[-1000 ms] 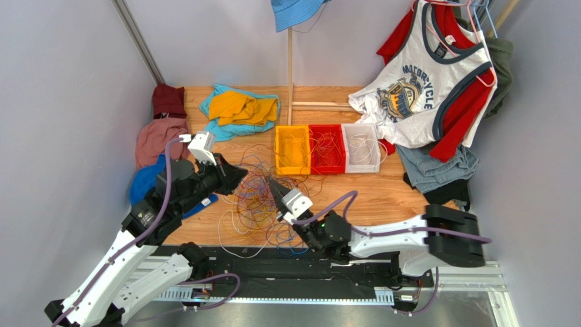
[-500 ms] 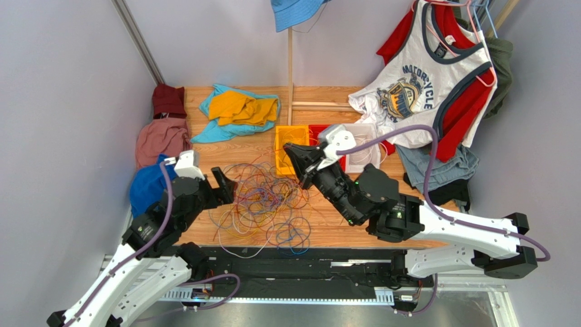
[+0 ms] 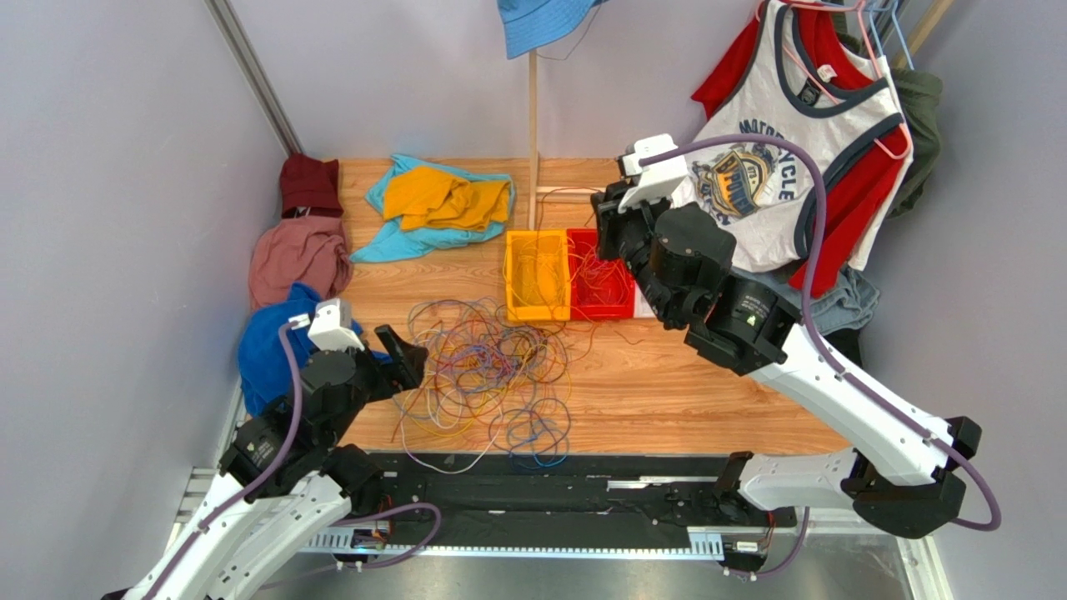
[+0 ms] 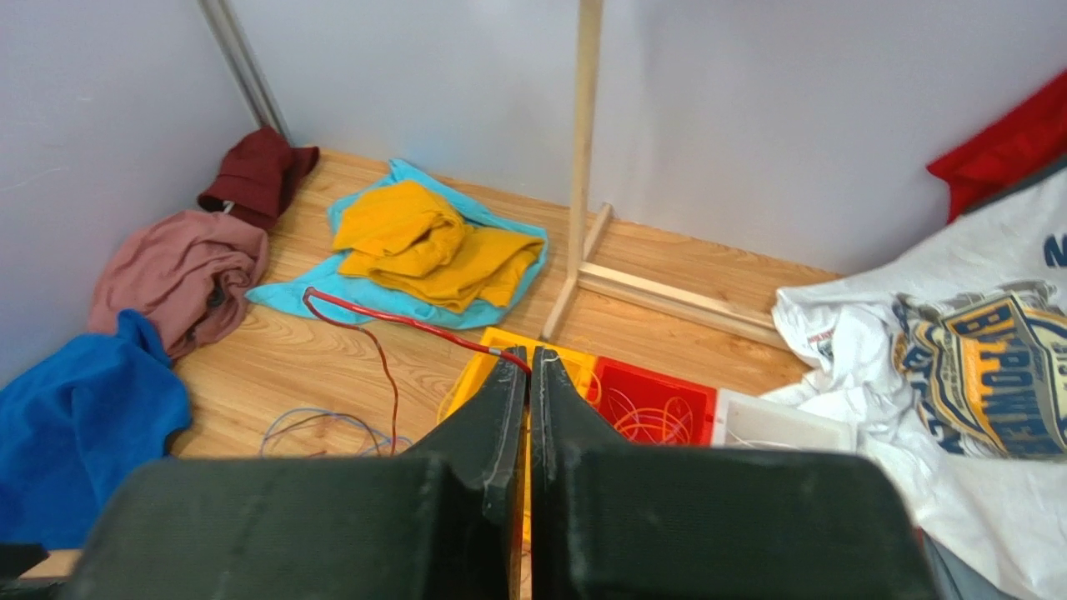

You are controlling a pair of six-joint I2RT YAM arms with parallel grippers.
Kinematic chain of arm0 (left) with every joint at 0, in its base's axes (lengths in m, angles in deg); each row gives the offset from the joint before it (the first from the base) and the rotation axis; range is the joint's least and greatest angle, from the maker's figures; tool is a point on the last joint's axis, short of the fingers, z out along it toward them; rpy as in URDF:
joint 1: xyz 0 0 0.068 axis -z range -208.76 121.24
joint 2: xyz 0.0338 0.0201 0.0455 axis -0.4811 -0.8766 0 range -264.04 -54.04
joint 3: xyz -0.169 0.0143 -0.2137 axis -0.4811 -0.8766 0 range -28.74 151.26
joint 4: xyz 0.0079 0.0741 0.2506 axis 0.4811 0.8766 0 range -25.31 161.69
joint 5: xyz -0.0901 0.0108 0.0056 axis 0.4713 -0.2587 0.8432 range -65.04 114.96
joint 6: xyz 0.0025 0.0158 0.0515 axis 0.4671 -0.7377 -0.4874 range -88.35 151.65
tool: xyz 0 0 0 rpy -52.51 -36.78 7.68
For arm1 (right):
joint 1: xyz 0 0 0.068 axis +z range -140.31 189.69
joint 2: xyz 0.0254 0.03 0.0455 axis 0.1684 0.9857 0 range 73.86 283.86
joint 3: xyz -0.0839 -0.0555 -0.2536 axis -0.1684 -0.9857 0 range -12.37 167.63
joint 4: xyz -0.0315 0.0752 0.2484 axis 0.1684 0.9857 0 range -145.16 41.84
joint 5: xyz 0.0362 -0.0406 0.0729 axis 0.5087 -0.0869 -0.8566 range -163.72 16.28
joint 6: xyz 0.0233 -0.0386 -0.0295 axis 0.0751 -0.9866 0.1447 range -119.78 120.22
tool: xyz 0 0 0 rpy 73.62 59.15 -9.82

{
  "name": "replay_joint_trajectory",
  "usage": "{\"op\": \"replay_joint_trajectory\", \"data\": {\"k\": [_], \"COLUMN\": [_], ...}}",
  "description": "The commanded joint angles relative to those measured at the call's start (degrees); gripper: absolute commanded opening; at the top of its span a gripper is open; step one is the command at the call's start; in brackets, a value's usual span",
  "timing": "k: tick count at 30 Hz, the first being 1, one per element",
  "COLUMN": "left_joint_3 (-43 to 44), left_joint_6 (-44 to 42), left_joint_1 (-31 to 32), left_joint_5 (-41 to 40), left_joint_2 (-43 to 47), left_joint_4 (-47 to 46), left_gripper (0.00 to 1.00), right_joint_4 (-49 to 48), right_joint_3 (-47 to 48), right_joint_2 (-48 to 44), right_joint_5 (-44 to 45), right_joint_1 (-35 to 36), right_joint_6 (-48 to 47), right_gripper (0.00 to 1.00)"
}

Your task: Untangle the cables

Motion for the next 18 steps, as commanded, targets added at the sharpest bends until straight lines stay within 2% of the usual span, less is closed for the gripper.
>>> {"op": "replay_joint_trajectory", "data": {"k": [1, 6, 10, 13, 18], "left_joint_3": [-1.5, -3.4, -6.6, -8.0, -8.5], "left_joint_6": [3.5, 7.5, 10.6, 12.3, 13.5], "left_joint_1": [-0.2, -0.3, -0.2, -0.3, -0.3], "left_joint_5": [2.3, 4.6, 6.7, 7.2, 6.0], "left_joint_2": [2.7, 3.1, 3.0, 2.9, 3.1], "left_joint_4": [-1.3, -2.3, -4.1, -4.9, -4.0], "left_gripper": [0.97, 0.97, 0.97, 0.97, 0.97], "right_joint_4": [-0.1, -4.8, -14.4, -22.2, -29.9], "right_joint_3": [-0.9, -4.7, -10.2, -13.7, -15.6], "right_joint_2": [-0.8, 0.0, -0.2, 0.0, 3.4], "right_joint_5": [-2.5, -7.4, -10.1, -9.3, -6.6], "right_joint_1": [-5.5, -12.2, -17.6, -19.0, -21.3], "right_joint_6": [3.2, 5.4, 9.0, 10.1, 11.0], "right_gripper": [0.00, 0.00, 0.00, 0.00, 0.00]}}
